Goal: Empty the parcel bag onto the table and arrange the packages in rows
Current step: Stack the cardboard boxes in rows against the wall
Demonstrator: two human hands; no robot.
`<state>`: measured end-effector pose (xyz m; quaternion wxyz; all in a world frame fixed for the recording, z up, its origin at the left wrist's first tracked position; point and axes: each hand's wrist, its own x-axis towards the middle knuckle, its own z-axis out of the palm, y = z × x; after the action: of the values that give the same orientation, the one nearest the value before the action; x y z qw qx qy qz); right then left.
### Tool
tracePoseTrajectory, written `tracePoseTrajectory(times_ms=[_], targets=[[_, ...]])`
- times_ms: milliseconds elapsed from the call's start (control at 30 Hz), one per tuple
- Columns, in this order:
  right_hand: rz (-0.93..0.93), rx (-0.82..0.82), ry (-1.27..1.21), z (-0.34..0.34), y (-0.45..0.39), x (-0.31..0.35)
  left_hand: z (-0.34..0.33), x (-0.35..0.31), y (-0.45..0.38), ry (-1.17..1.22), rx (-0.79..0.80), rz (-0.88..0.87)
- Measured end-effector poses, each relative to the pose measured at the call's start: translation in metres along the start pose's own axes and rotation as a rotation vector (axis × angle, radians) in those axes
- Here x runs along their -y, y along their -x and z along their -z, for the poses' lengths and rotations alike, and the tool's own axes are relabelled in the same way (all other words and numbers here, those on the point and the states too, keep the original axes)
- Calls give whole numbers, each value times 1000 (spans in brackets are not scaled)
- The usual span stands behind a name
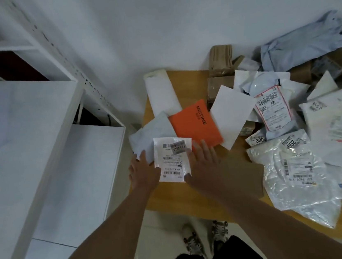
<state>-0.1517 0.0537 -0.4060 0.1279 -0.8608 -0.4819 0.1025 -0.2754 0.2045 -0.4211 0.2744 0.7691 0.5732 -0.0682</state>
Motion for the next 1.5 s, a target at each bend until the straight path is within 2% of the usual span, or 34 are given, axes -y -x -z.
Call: tracePoseTrajectory(times_ms=[100,333,400,500,633,767,833,900,967,1100,1200,1267,1367,1500], targets=[[44,144,80,-12,-49,17,11,5,-16,-130,4,-80],[-131,369,246,-33,-81,11,14,2,-75,-459,141,-424],[-169,402,213,-40,-77,7,9,1,-87,-473,166,-492],[-173,376,232,-43,-73,7,7,7,-100,-351,181,-552],[-208,396,289,-42,-71,5,18,13,-107,-264,194,-483],[-257,432,346,-33,-72,11,39,19,-113,376,236,-290],[-256,450,349,-28,-75,13,57,13,-118,593,257,-133],[-262,452,335,-25,-77,13,70,12,-123,824,403,92],[-270,453,331,-20,-76,14,75,22,-125,944,582,250],[-285,476,348,-14,-77,12,59,44,-134,695,605,304],[-330,405,362,-10,-78,14,40,43,-138,614,365,269],[-352,318,321,-11,-81,22,31,41,-131,604,266,188],[-300,254,213,-20,-88,41,3,52,-130,502,278,36],[-349,271,167,-42,-84,42,-69,95,-165,383,291,85]])
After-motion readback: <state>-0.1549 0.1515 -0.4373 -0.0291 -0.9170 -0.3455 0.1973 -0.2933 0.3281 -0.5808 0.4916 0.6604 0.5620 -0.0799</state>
